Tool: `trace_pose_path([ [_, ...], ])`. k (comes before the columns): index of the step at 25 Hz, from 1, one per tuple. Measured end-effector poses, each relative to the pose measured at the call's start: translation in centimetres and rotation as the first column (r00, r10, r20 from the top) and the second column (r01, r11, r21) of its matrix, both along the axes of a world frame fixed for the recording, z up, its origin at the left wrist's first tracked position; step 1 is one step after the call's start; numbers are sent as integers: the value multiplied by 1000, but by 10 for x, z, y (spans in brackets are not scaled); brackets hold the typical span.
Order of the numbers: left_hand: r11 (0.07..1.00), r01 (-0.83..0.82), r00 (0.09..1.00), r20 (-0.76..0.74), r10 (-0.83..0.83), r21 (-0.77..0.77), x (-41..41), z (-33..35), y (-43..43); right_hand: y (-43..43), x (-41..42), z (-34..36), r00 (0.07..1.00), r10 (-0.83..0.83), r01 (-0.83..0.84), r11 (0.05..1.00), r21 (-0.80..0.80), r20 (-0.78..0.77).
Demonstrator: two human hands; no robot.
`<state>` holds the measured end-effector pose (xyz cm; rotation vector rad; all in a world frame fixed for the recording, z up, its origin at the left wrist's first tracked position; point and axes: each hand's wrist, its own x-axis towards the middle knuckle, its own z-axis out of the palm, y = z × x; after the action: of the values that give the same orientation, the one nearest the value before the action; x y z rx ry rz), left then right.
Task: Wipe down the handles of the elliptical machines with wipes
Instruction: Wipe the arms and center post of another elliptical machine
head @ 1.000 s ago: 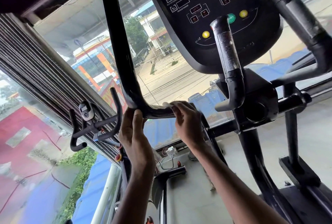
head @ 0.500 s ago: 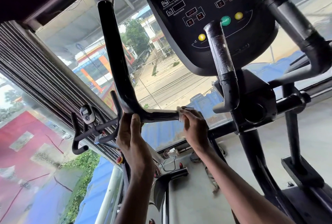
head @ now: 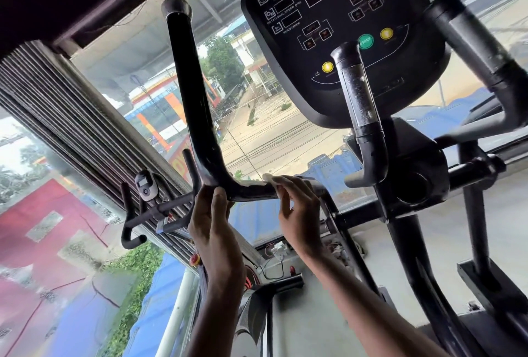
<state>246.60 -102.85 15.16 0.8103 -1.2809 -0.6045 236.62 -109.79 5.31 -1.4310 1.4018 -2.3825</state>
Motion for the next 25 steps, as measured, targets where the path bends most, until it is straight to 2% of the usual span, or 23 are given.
trace_pose_path([
  [3,999,31,999,19,-32,38,7,5,2,38,16,45,994,93,-103,970,-219,-55],
  [4,998,46,998,28,-48,52,9,8,2,43,17,50,993,94,-108,964,-242,-71],
  [8,994,57,998,10,-58,96,11,17,5,38,3,44,993,119,-121,987,-109,-21],
  [14,989,14,998,62,-23,148,12,23,5,47,19,111,933,315,-286,942,-174,175],
  [19,994,-8,995,100,-3,109,11,33,6,55,15,98,850,464,-451,886,-112,250],
  [23,995,-65,988,143,53,78,11,48,3,31,21,145,870,377,-353,926,-133,317],
  [25,996,-70,984,168,59,62,11,56,1,19,18,154,852,402,-369,916,-159,336],
])
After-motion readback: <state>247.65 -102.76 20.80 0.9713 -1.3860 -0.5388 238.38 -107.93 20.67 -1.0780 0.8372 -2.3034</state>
